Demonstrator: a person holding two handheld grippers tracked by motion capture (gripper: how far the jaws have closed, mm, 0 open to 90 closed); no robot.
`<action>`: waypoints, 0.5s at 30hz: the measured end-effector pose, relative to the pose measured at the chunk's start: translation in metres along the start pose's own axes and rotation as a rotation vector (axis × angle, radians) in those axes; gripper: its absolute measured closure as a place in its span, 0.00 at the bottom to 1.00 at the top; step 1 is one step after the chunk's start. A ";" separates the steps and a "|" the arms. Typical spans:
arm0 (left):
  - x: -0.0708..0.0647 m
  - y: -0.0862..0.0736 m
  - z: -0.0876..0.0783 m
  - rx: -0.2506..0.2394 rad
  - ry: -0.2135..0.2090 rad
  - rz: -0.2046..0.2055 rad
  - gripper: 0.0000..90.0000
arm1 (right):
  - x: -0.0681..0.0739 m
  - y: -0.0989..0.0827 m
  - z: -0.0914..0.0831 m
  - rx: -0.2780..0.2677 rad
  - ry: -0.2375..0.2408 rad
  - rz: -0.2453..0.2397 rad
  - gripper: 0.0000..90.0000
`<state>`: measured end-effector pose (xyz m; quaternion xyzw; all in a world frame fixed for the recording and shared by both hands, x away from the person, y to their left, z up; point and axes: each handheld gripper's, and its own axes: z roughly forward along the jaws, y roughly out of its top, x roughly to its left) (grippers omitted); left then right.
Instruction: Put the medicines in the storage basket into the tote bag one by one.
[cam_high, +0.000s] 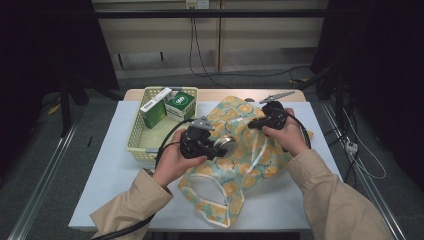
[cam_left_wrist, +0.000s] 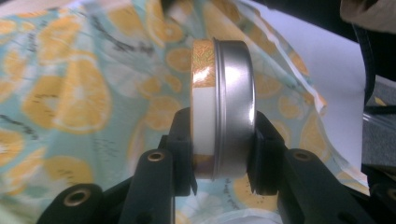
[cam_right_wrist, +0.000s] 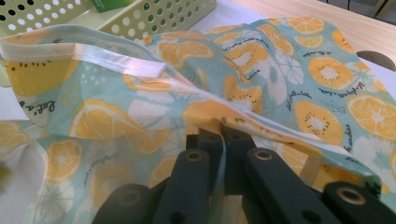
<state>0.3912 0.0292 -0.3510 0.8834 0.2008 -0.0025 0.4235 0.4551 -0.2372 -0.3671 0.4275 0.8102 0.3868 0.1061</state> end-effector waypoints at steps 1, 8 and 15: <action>-0.003 0.000 0.003 0.012 0.012 0.007 0.75 | 0.000 0.000 0.000 -0.002 0.001 0.002 1.00; -0.006 -0.006 0.027 0.034 -0.010 -0.003 0.75 | 0.001 0.002 -0.002 -0.004 -0.002 0.002 1.00; 0.001 -0.007 0.047 0.034 0.017 -0.019 0.75 | 0.004 0.003 -0.005 -0.008 -0.001 -0.003 1.00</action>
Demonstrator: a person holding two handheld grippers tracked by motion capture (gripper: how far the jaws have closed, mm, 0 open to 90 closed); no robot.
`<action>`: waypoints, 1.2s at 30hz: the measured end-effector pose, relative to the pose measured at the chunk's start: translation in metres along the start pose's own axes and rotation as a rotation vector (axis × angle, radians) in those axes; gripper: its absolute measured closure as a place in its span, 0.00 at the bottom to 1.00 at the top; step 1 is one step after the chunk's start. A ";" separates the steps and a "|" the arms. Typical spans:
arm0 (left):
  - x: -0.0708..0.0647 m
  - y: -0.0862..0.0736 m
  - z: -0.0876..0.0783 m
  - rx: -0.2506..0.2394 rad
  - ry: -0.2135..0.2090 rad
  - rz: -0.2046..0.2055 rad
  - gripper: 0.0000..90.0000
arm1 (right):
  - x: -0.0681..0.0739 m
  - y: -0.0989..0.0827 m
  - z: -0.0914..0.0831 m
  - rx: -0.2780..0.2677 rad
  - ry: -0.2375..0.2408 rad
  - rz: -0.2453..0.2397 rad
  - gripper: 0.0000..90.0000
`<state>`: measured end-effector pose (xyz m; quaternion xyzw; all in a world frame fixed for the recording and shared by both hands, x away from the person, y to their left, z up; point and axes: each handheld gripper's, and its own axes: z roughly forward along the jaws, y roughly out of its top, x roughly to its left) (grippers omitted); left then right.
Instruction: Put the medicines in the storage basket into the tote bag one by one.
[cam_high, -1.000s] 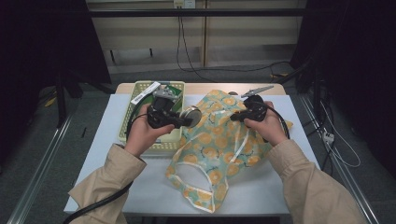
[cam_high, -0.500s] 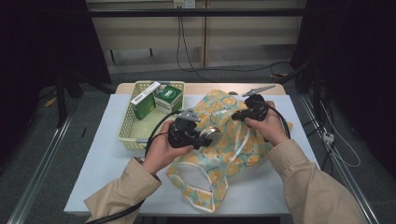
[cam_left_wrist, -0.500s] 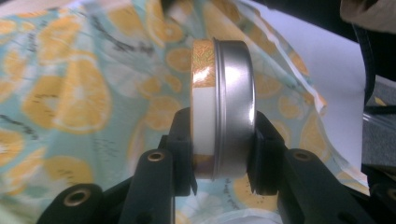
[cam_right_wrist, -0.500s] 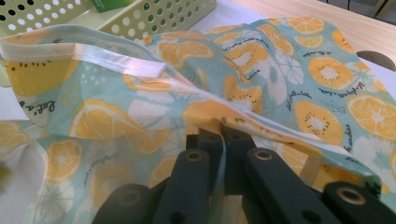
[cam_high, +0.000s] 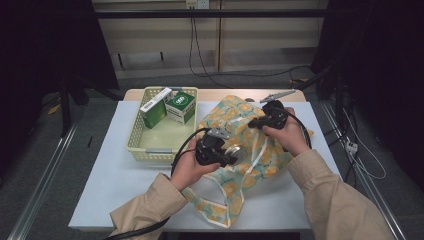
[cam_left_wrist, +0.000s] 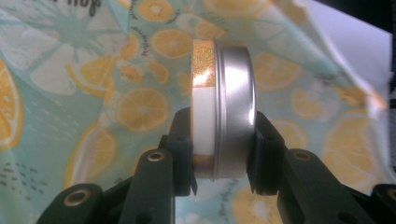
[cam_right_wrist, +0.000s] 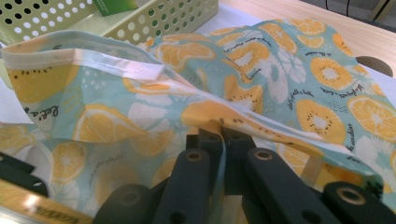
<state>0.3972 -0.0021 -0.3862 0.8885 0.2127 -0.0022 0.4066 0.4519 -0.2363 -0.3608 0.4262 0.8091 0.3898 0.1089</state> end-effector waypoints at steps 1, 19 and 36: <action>0.001 0.000 0.002 0.001 0.000 -0.001 0.75 | 0.000 0.000 -0.001 0.001 -0.001 -0.001 1.00; 0.038 0.016 0.035 -0.023 0.126 -0.109 0.75 | -0.001 0.001 -0.001 -0.011 0.007 0.008 1.00; 0.057 0.042 0.056 -0.075 0.270 -0.138 0.41 | -0.007 0.003 -0.002 -0.017 -0.014 0.030 1.00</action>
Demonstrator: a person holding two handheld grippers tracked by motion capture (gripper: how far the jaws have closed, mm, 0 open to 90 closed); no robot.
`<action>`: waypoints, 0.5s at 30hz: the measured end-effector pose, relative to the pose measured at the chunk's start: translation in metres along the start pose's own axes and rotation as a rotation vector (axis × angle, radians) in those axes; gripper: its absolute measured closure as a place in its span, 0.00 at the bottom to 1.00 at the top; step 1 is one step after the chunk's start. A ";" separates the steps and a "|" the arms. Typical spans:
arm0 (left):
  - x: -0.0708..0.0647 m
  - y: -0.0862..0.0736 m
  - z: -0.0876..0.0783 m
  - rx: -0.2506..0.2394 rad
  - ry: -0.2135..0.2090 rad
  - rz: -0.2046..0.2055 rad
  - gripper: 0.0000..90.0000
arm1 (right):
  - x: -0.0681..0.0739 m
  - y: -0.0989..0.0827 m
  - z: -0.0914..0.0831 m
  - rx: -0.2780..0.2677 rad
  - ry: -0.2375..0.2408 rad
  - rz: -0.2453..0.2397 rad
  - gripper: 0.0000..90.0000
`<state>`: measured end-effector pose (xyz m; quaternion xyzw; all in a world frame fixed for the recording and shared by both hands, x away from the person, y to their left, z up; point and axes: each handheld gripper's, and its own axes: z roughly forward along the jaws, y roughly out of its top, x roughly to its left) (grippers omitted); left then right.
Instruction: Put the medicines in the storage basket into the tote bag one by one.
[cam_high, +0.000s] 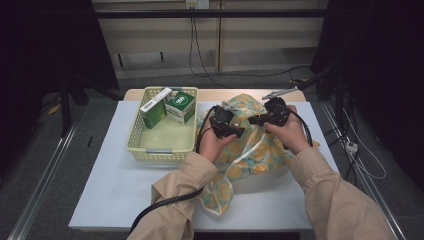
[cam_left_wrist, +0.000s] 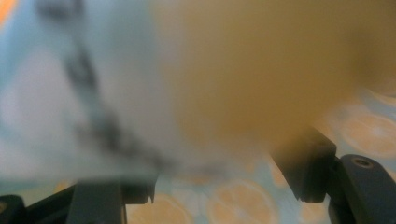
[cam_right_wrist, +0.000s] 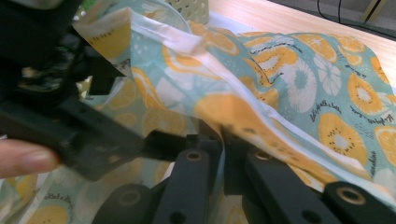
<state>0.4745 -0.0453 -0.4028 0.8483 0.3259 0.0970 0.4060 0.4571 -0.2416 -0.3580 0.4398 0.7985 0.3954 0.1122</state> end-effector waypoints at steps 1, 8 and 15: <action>0.000 -0.002 -0.003 0.005 -0.017 0.001 0.40 | -0.001 0.000 0.000 0.003 -0.003 -0.004 1.00; 0.004 -0.008 -0.033 0.005 -0.070 -0.009 0.36 | 0.001 -0.004 0.002 0.006 -0.004 0.001 1.00; 0.008 -0.008 -0.056 -0.009 -0.094 -0.005 0.31 | 0.002 -0.006 0.004 0.014 -0.006 0.000 1.00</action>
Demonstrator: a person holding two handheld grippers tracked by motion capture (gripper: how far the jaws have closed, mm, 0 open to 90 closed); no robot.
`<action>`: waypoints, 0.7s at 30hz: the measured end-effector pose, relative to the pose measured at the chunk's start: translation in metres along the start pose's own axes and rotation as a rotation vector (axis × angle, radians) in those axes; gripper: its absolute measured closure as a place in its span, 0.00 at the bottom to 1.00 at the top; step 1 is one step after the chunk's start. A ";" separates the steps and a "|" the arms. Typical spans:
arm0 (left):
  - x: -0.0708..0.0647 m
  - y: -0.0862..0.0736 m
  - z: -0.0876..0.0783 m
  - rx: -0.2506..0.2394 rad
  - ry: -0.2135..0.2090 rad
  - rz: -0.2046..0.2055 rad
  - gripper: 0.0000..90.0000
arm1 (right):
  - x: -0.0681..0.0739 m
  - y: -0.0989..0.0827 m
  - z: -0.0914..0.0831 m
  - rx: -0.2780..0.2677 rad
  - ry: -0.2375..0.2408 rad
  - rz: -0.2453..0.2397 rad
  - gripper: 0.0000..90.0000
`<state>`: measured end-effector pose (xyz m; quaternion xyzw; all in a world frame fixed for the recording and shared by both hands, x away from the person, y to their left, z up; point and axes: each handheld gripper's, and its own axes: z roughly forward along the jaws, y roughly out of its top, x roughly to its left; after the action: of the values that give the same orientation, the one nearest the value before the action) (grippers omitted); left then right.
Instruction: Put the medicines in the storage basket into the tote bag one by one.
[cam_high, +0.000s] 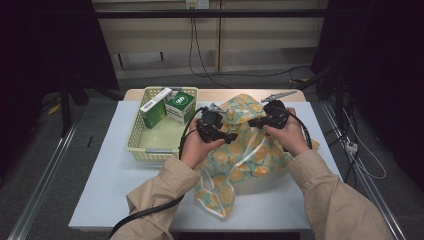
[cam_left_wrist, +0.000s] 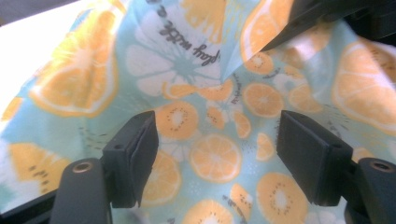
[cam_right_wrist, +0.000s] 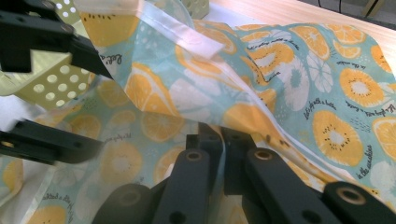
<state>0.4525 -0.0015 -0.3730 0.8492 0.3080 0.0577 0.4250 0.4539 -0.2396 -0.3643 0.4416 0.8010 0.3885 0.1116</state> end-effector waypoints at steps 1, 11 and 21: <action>0.001 0.000 -0.003 0.006 0.004 0.001 0.30 | 0.000 0.000 0.000 0.001 0.002 0.000 1.00; 0.010 0.000 -0.038 -0.021 -0.016 0.000 0.25 | 0.000 -0.003 0.001 0.004 0.010 0.000 1.00; 0.049 -0.002 -0.078 -0.041 0.055 -0.045 0.18 | -0.001 -0.003 0.001 0.004 0.010 0.002 1.00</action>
<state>0.4629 0.0814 -0.3336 0.8312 0.3373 0.0780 0.4350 0.4534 -0.2404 -0.3673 0.4408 0.8019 0.3892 0.1061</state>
